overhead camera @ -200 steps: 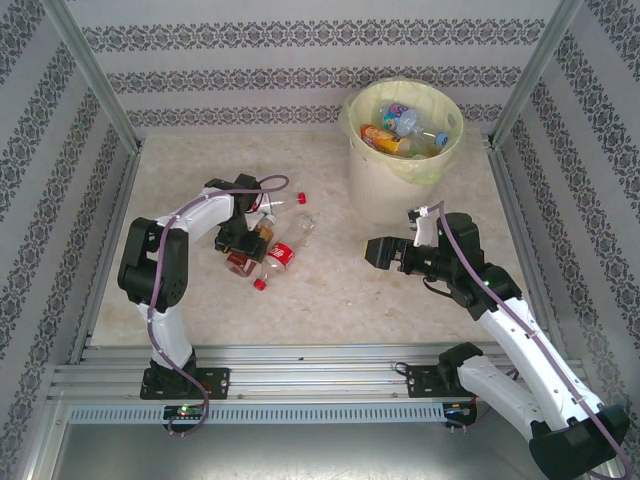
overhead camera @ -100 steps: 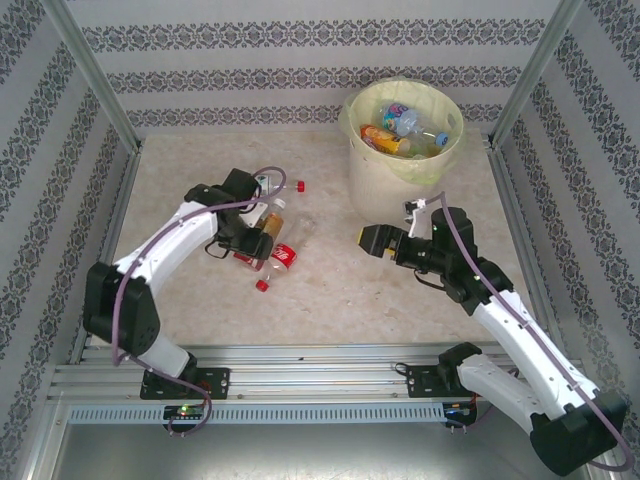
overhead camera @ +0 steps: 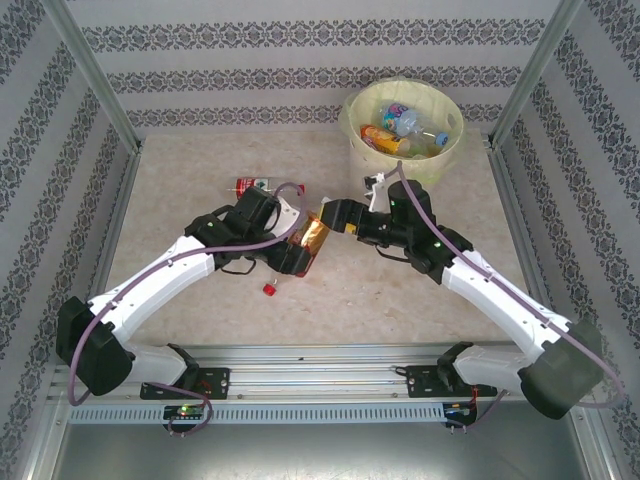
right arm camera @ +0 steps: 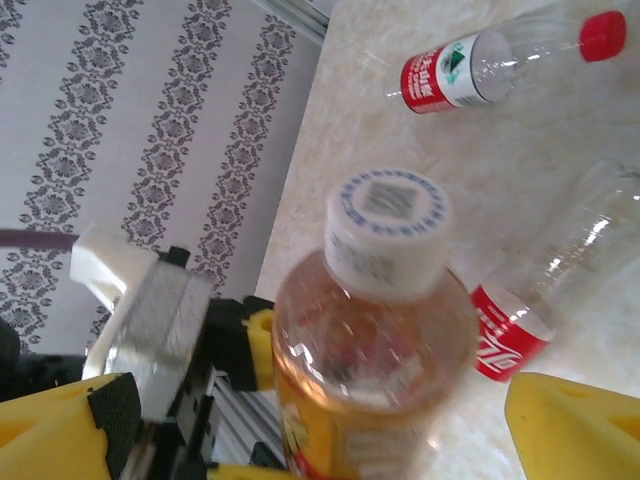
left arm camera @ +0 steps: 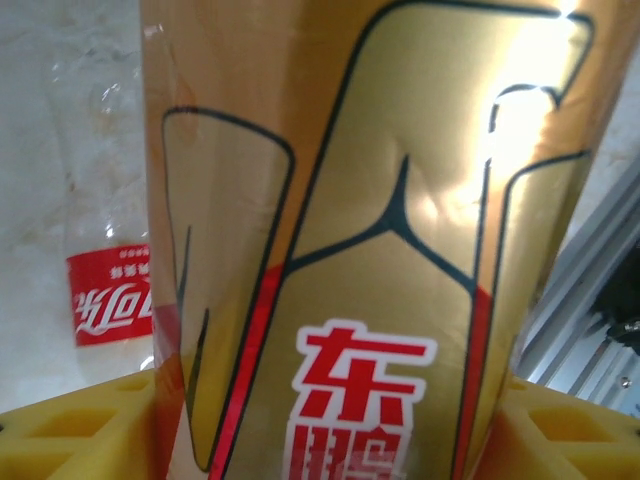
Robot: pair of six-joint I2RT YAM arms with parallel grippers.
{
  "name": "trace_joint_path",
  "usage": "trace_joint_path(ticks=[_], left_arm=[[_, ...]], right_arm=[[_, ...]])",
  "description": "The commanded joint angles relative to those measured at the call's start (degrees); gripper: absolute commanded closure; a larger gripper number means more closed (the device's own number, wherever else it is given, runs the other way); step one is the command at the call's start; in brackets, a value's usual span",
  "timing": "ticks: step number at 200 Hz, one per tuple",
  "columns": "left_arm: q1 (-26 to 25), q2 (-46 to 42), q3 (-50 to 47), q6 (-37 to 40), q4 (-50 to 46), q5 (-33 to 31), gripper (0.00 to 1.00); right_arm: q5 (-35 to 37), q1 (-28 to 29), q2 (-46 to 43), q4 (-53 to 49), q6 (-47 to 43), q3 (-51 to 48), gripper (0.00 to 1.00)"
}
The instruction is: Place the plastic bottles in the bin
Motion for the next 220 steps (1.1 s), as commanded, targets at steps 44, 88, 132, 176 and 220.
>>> trace_joint_path(ticks=[44,88,132,176,220], left_arm=[[-2.3,-4.0,-2.1,-4.2,11.2,3.7,0.35],[-3.1,-4.9,-2.9,-4.6,12.6,3.5,0.35],[-3.9,-5.3,-3.2,-5.2,14.3,3.0,0.35],[-4.6,-5.2,-3.3,-5.3,14.7,2.6,0.34],[-5.1,-4.1,-3.3,-6.0,15.8,1.4,0.28]], right_arm=[[3.6,1.9,2.4,0.7,0.0,2.6,0.12],[4.3,1.9,3.0,-0.4,-0.6,2.9,0.14],[4.9,2.0,3.5,-1.9,-1.1,3.4,0.1],[5.3,2.1,3.3,-2.8,-1.6,3.5,0.17],[5.4,2.1,2.3,-4.0,-2.2,4.1,0.35]])
